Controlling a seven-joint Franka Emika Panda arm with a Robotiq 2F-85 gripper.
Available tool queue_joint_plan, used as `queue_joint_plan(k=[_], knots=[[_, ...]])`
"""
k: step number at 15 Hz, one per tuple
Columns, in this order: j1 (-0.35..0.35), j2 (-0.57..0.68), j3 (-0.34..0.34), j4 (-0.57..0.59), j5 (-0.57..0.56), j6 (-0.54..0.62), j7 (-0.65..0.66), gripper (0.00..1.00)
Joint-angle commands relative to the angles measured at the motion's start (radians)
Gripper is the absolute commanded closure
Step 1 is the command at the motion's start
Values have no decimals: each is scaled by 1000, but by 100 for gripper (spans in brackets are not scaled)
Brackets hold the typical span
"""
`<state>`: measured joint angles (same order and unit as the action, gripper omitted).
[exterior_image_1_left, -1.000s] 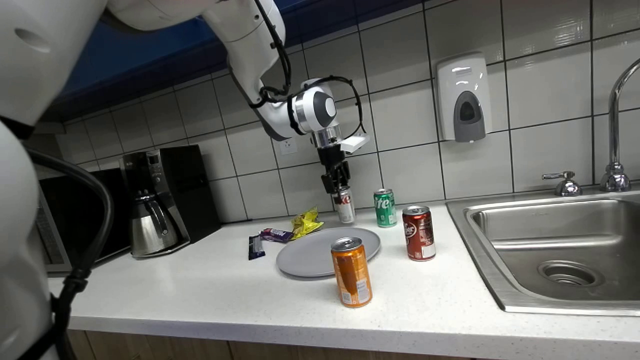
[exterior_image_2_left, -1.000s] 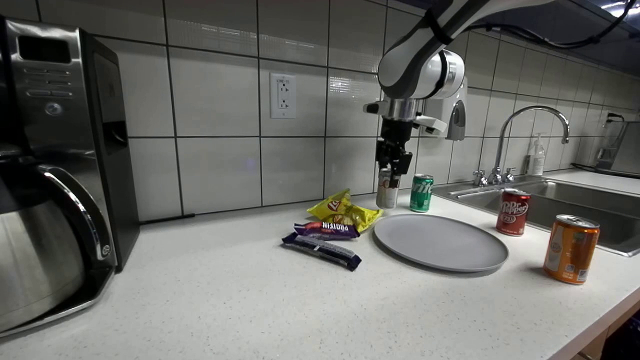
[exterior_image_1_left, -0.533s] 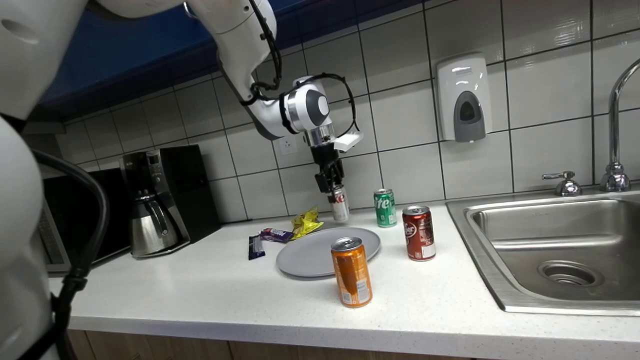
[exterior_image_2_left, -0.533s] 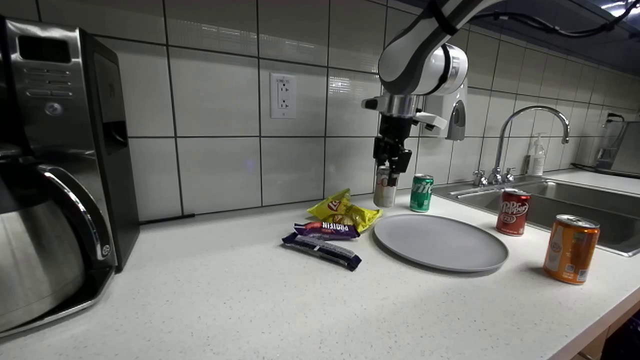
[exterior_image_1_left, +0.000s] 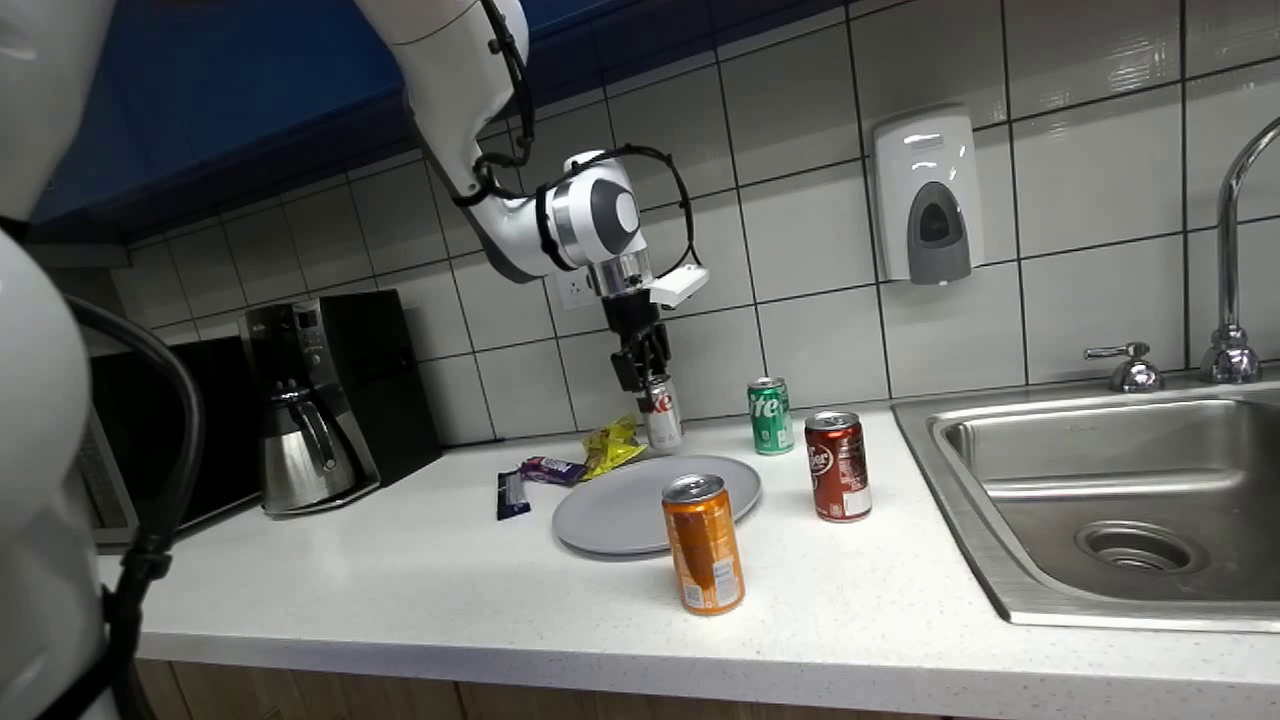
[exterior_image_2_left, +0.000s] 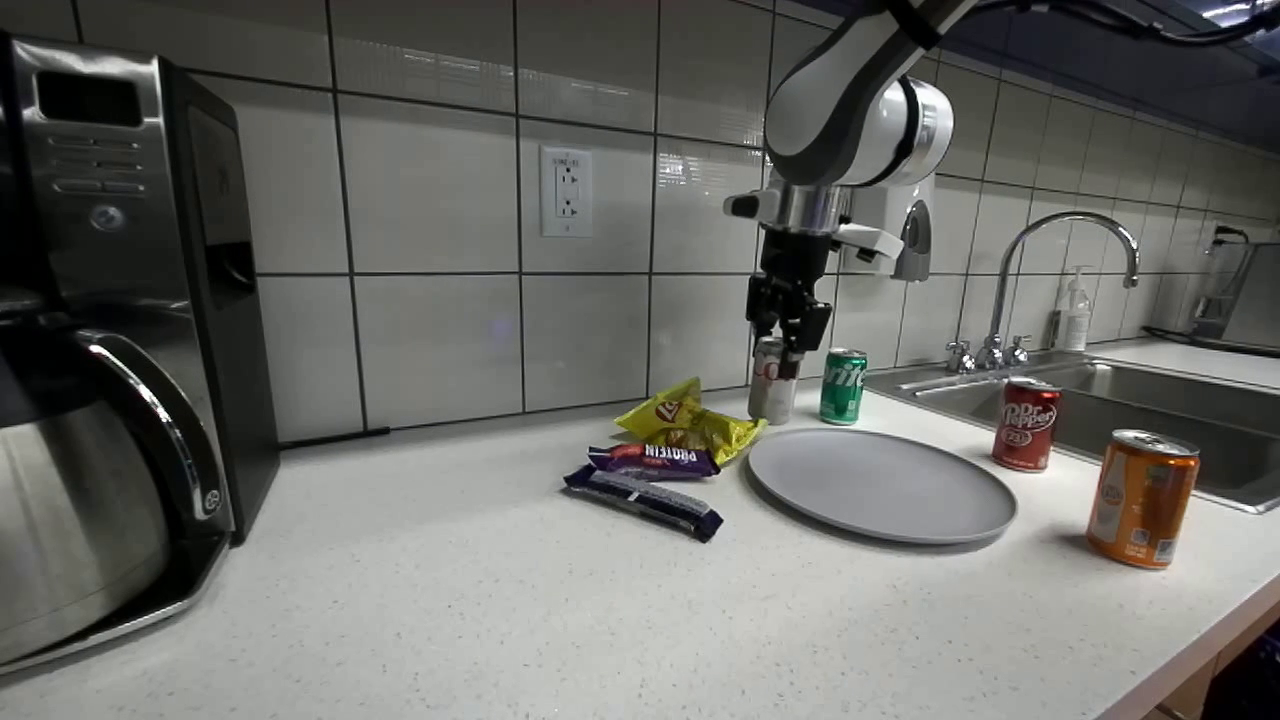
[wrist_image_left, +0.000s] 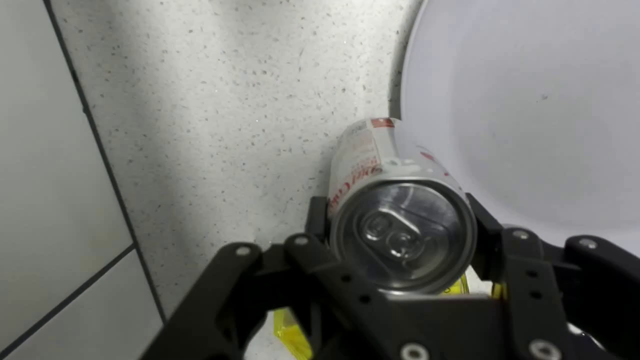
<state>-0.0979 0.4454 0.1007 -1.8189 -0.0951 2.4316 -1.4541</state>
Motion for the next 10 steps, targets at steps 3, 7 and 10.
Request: queue_joint_plan(k=[3, 7, 10], knots=[[21, -115, 11, -139, -5, 38, -11, 61], [44, -150, 9, -183, -2, 42, 2, 61], [48, -157, 7, -200, 12, 39, 4, 61]])
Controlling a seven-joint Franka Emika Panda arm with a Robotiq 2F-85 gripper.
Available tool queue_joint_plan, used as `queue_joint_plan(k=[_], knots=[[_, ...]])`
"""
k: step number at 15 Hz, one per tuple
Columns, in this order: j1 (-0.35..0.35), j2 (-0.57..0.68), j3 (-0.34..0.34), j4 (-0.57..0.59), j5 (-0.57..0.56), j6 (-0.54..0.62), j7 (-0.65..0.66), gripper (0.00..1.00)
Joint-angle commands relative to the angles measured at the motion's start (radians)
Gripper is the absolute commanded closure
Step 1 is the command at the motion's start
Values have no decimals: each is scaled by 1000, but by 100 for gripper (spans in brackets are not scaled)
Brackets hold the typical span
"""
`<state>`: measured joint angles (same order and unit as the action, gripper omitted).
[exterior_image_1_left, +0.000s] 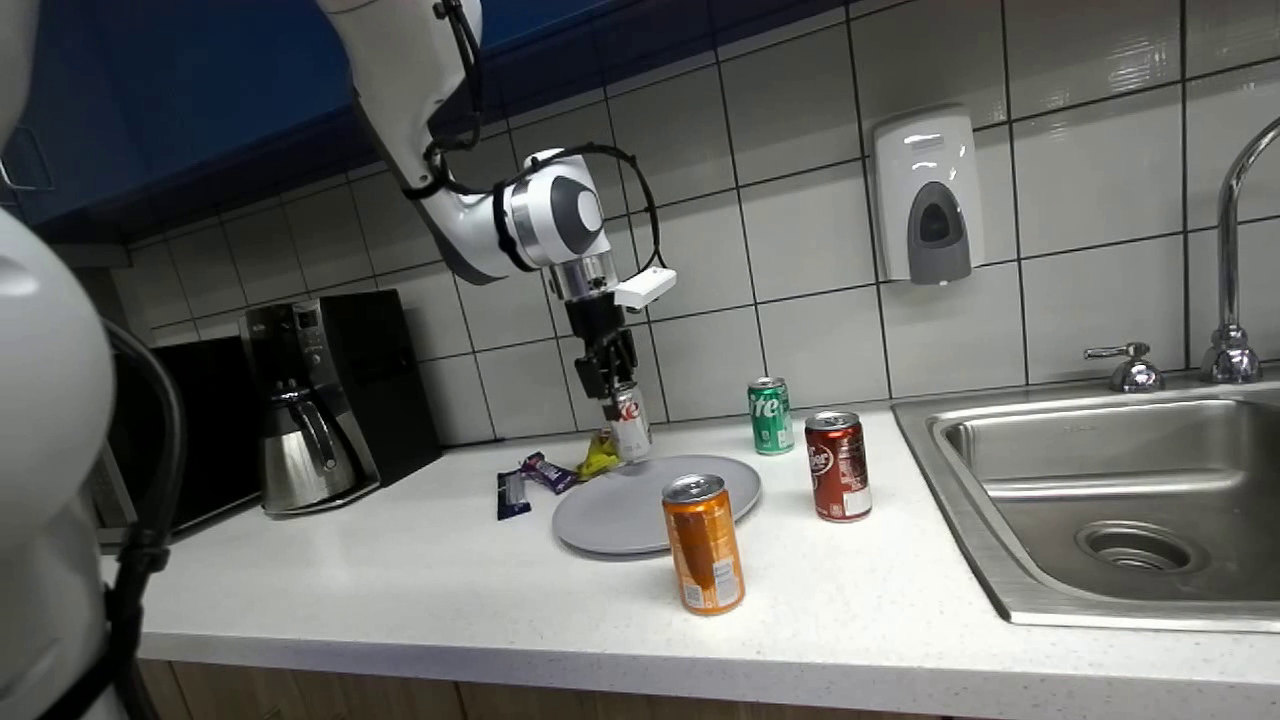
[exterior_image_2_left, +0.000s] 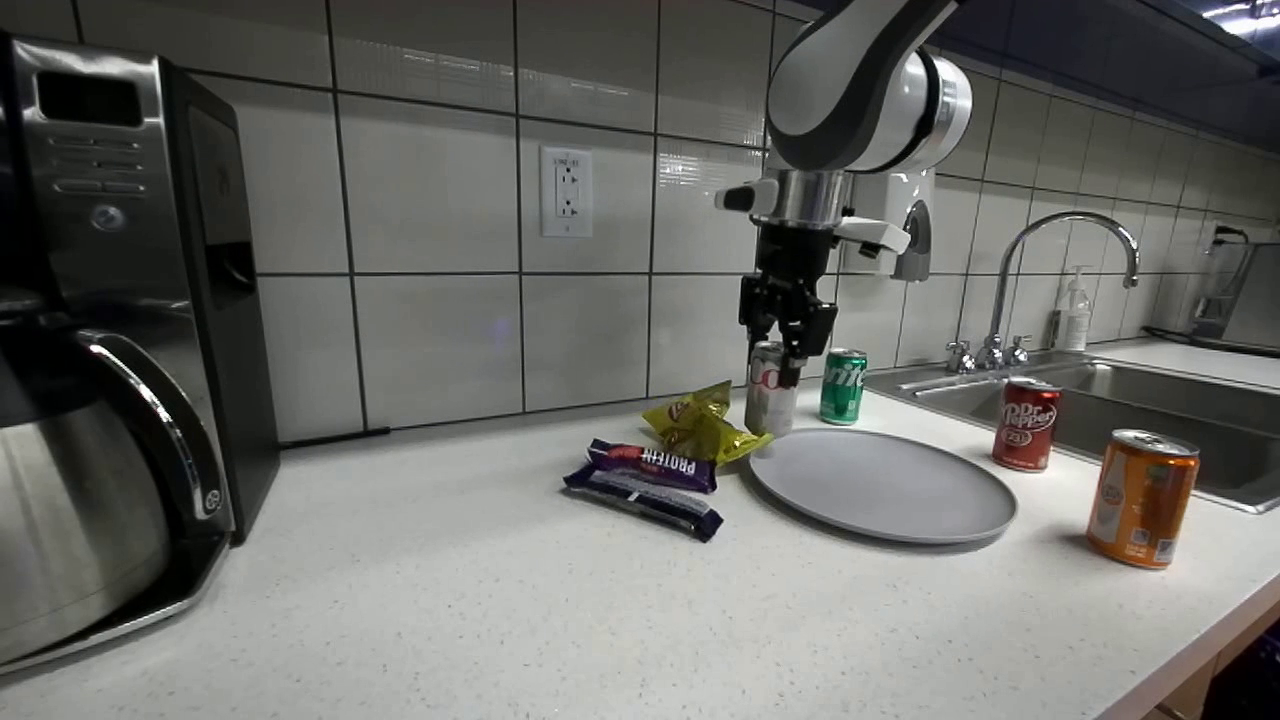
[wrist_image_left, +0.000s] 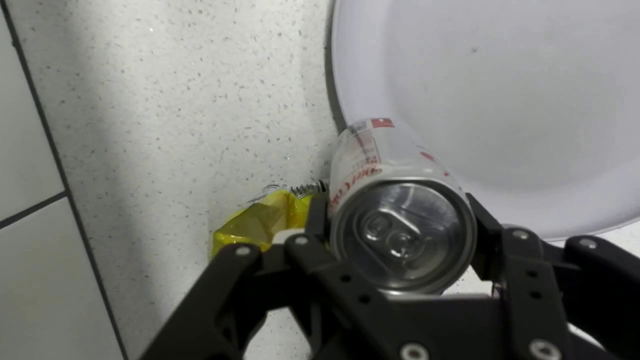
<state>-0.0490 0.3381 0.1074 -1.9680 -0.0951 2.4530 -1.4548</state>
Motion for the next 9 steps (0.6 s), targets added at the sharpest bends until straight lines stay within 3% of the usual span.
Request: queue_joint_plan(k=[1, 9], knots=[[-3, -50, 1, -56, 16, 17, 3, 61], [-11, -43, -16, -85, 15, 20, 8, 61]])
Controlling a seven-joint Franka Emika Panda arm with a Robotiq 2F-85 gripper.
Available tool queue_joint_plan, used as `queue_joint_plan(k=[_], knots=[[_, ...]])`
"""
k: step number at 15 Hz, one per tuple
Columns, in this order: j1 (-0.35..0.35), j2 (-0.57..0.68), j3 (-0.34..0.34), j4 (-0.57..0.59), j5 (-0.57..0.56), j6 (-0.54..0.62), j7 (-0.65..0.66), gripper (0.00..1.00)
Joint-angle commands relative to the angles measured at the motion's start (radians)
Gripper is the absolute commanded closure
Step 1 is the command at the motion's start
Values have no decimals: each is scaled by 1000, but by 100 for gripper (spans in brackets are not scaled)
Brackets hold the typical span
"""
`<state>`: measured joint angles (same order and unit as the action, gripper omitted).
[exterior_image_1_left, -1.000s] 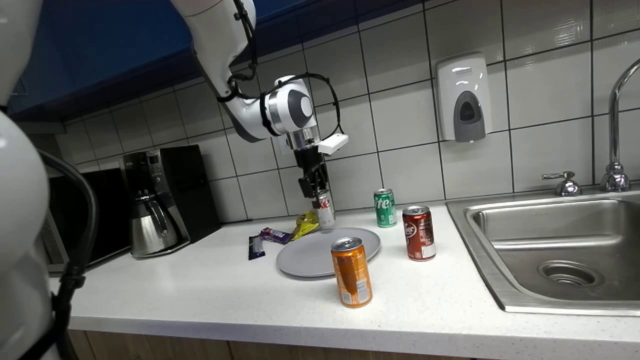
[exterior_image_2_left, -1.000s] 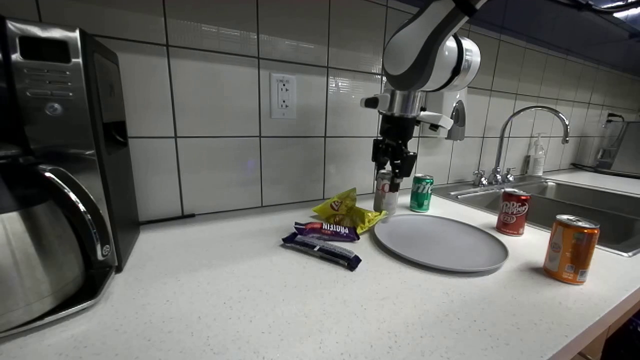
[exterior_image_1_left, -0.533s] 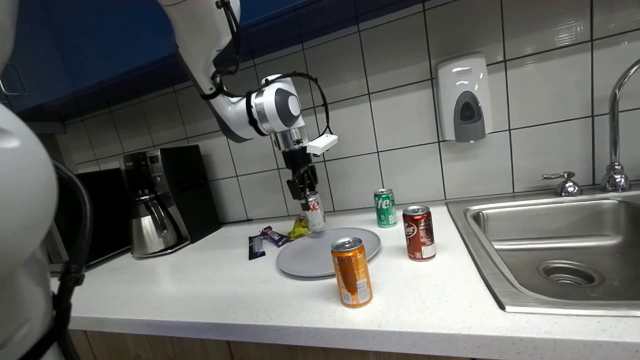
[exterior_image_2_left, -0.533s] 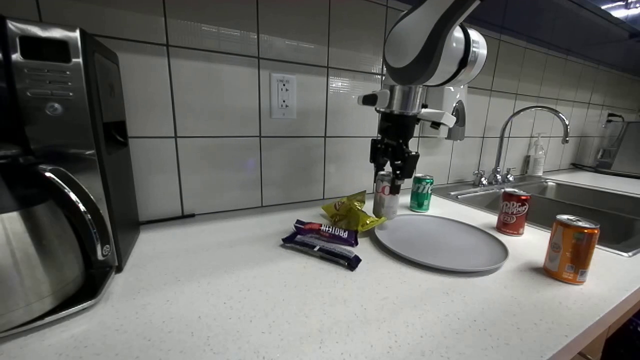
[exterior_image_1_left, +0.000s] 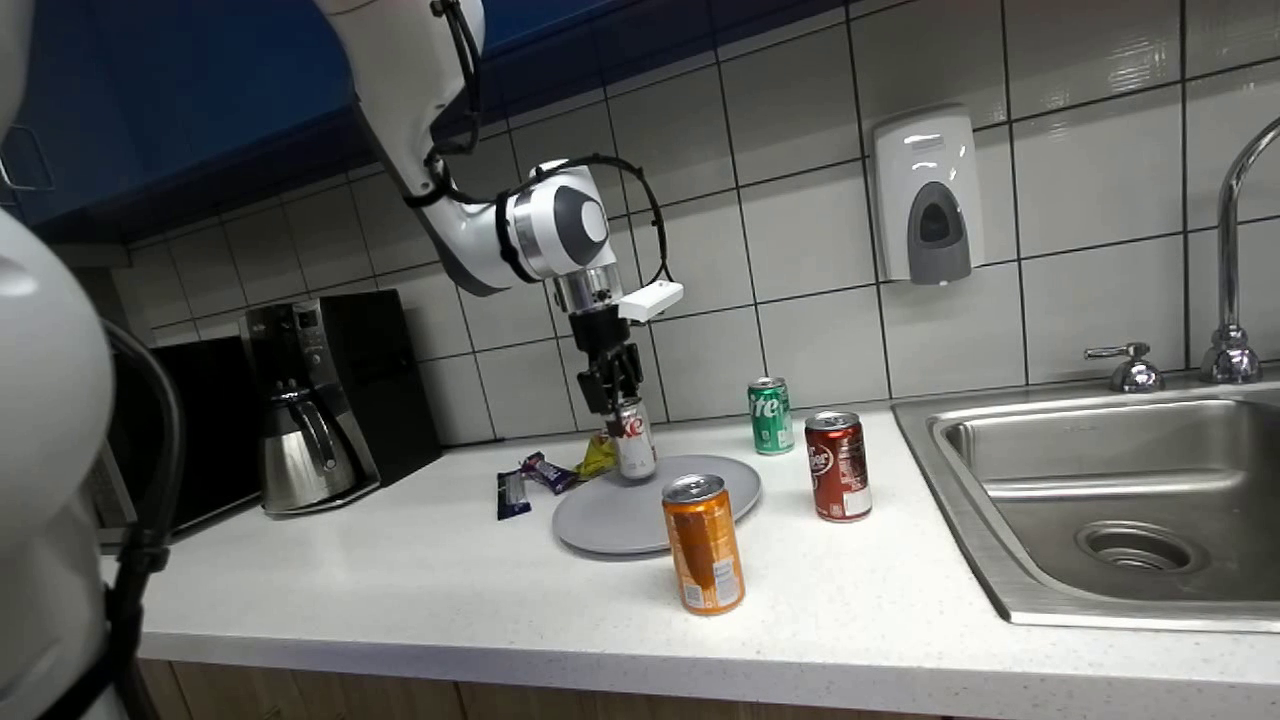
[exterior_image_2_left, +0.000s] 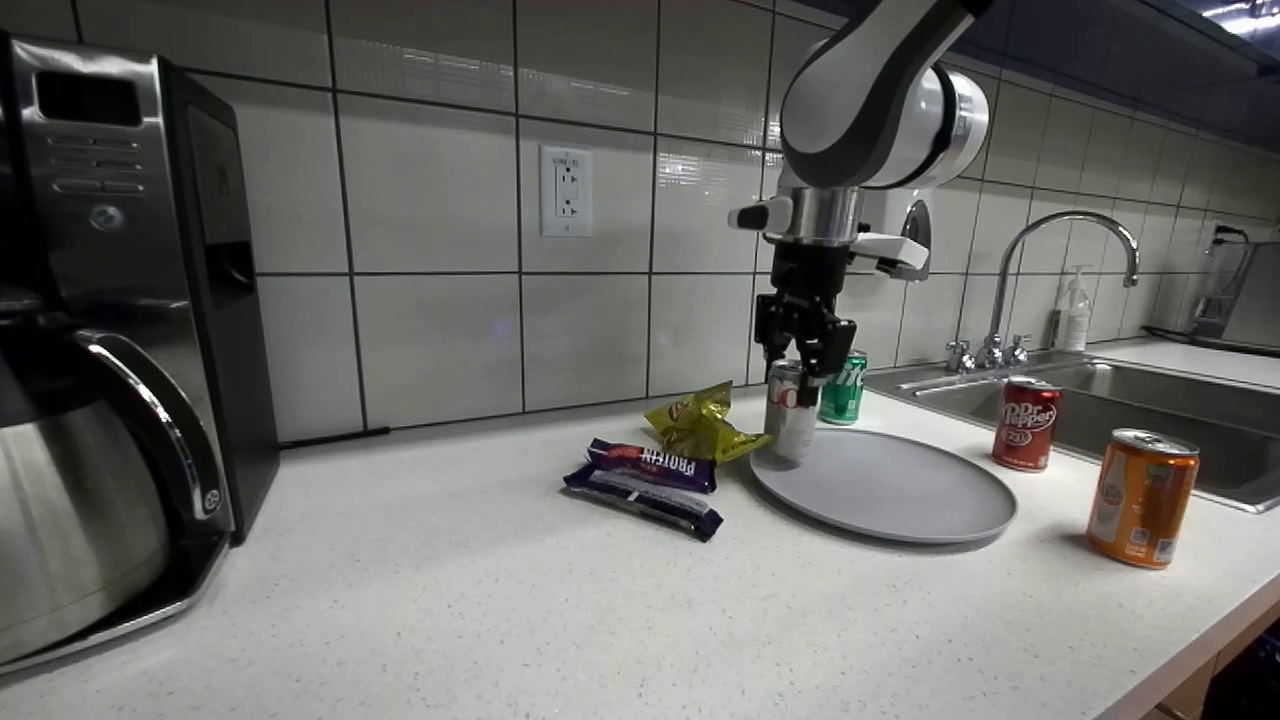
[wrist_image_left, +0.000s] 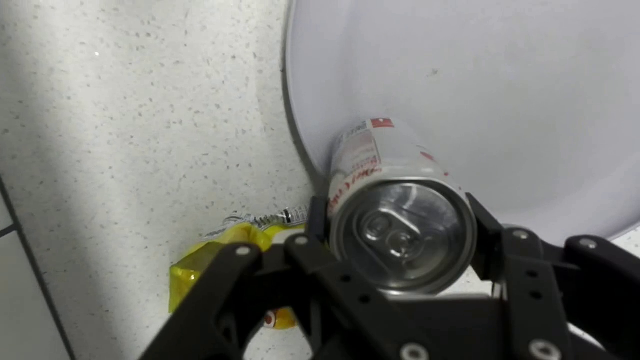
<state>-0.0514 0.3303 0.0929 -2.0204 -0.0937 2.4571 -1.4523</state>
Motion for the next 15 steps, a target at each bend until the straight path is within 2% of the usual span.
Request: queue_joint_plan(k=[1, 7, 8, 9, 10, 12, 15], knots=[[-10, -33, -3, -32, 15, 15, 4, 61], [-12, -26, -7, -28, 15, 12, 2, 61], [-12, -25, -7, -27, 16, 10, 2, 49], [-12, -25, -7, -27, 17, 12, 2, 11], [-12, -25, -6, -27, 17, 12, 2, 10], [-11, -24, -7, -26, 16, 14, 4, 0], [-12, -31, -9, -30, 16, 22, 7, 0]])
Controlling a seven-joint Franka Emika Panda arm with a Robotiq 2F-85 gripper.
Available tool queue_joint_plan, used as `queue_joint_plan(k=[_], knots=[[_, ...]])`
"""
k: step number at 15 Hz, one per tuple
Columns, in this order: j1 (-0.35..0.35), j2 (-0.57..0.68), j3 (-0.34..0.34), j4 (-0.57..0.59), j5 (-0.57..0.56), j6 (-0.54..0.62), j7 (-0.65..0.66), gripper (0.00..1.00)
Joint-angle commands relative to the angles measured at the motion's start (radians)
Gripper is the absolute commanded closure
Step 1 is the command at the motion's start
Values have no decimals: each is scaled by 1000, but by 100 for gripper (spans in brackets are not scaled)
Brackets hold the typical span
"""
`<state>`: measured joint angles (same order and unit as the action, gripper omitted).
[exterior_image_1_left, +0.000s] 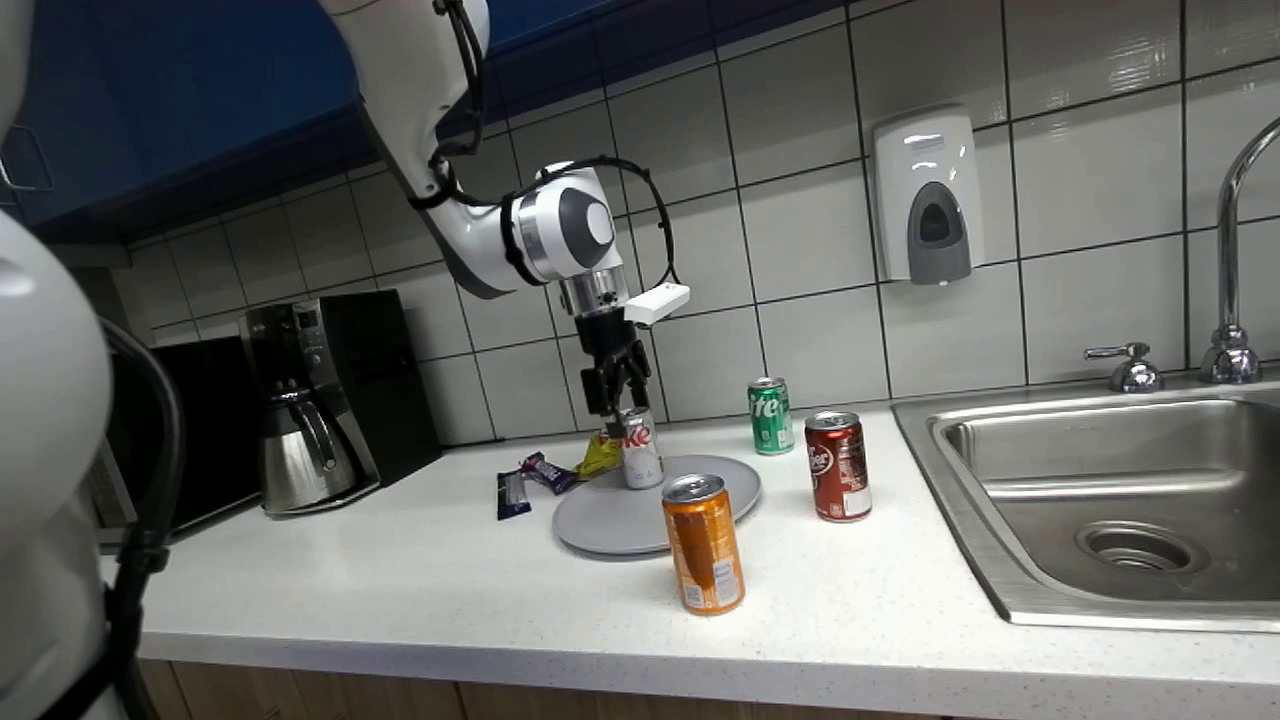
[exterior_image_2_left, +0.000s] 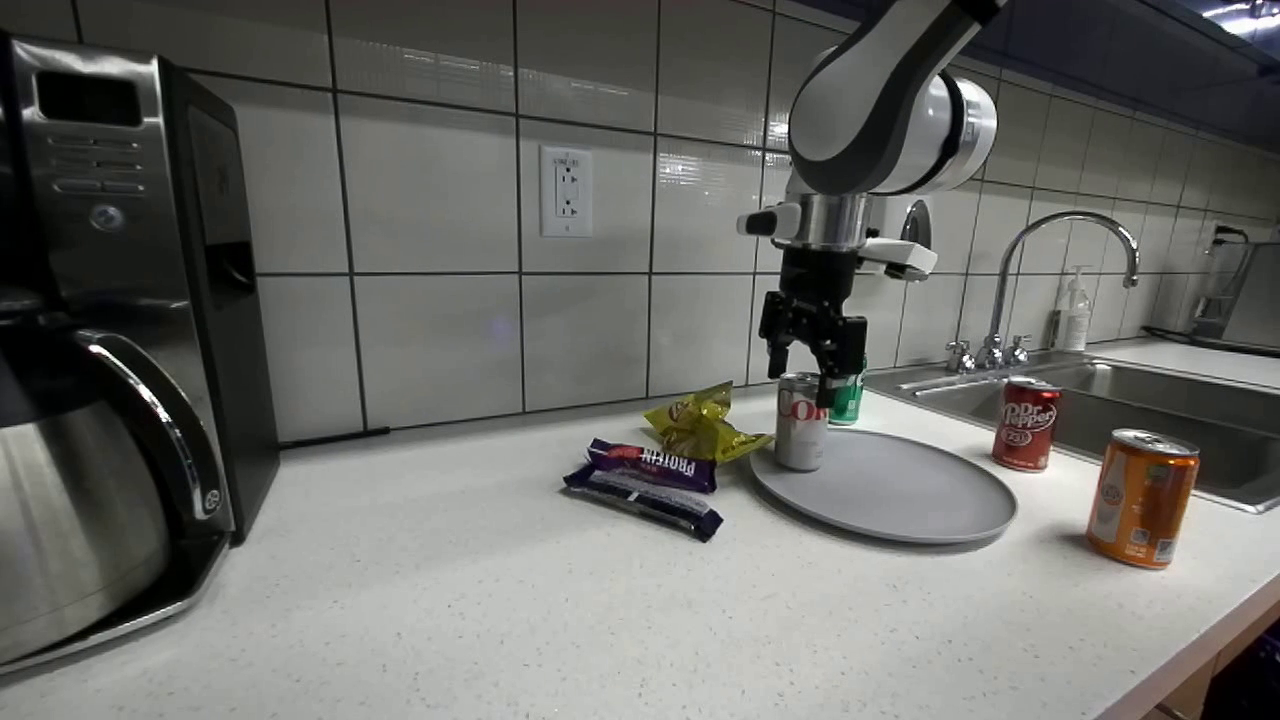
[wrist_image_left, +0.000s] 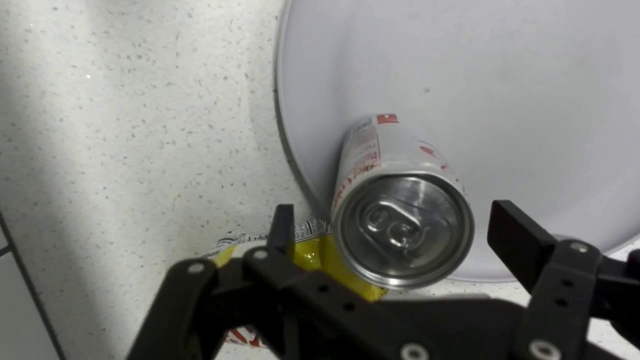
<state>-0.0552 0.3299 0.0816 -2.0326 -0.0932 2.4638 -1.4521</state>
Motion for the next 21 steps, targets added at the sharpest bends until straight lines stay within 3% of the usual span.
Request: queue_joint_plan(k=[1, 21], knots=[[-9, -34, 2, -20, 16, 19, 8, 0], [-56, -84, -32, -31, 71, 87, 10, 0]])
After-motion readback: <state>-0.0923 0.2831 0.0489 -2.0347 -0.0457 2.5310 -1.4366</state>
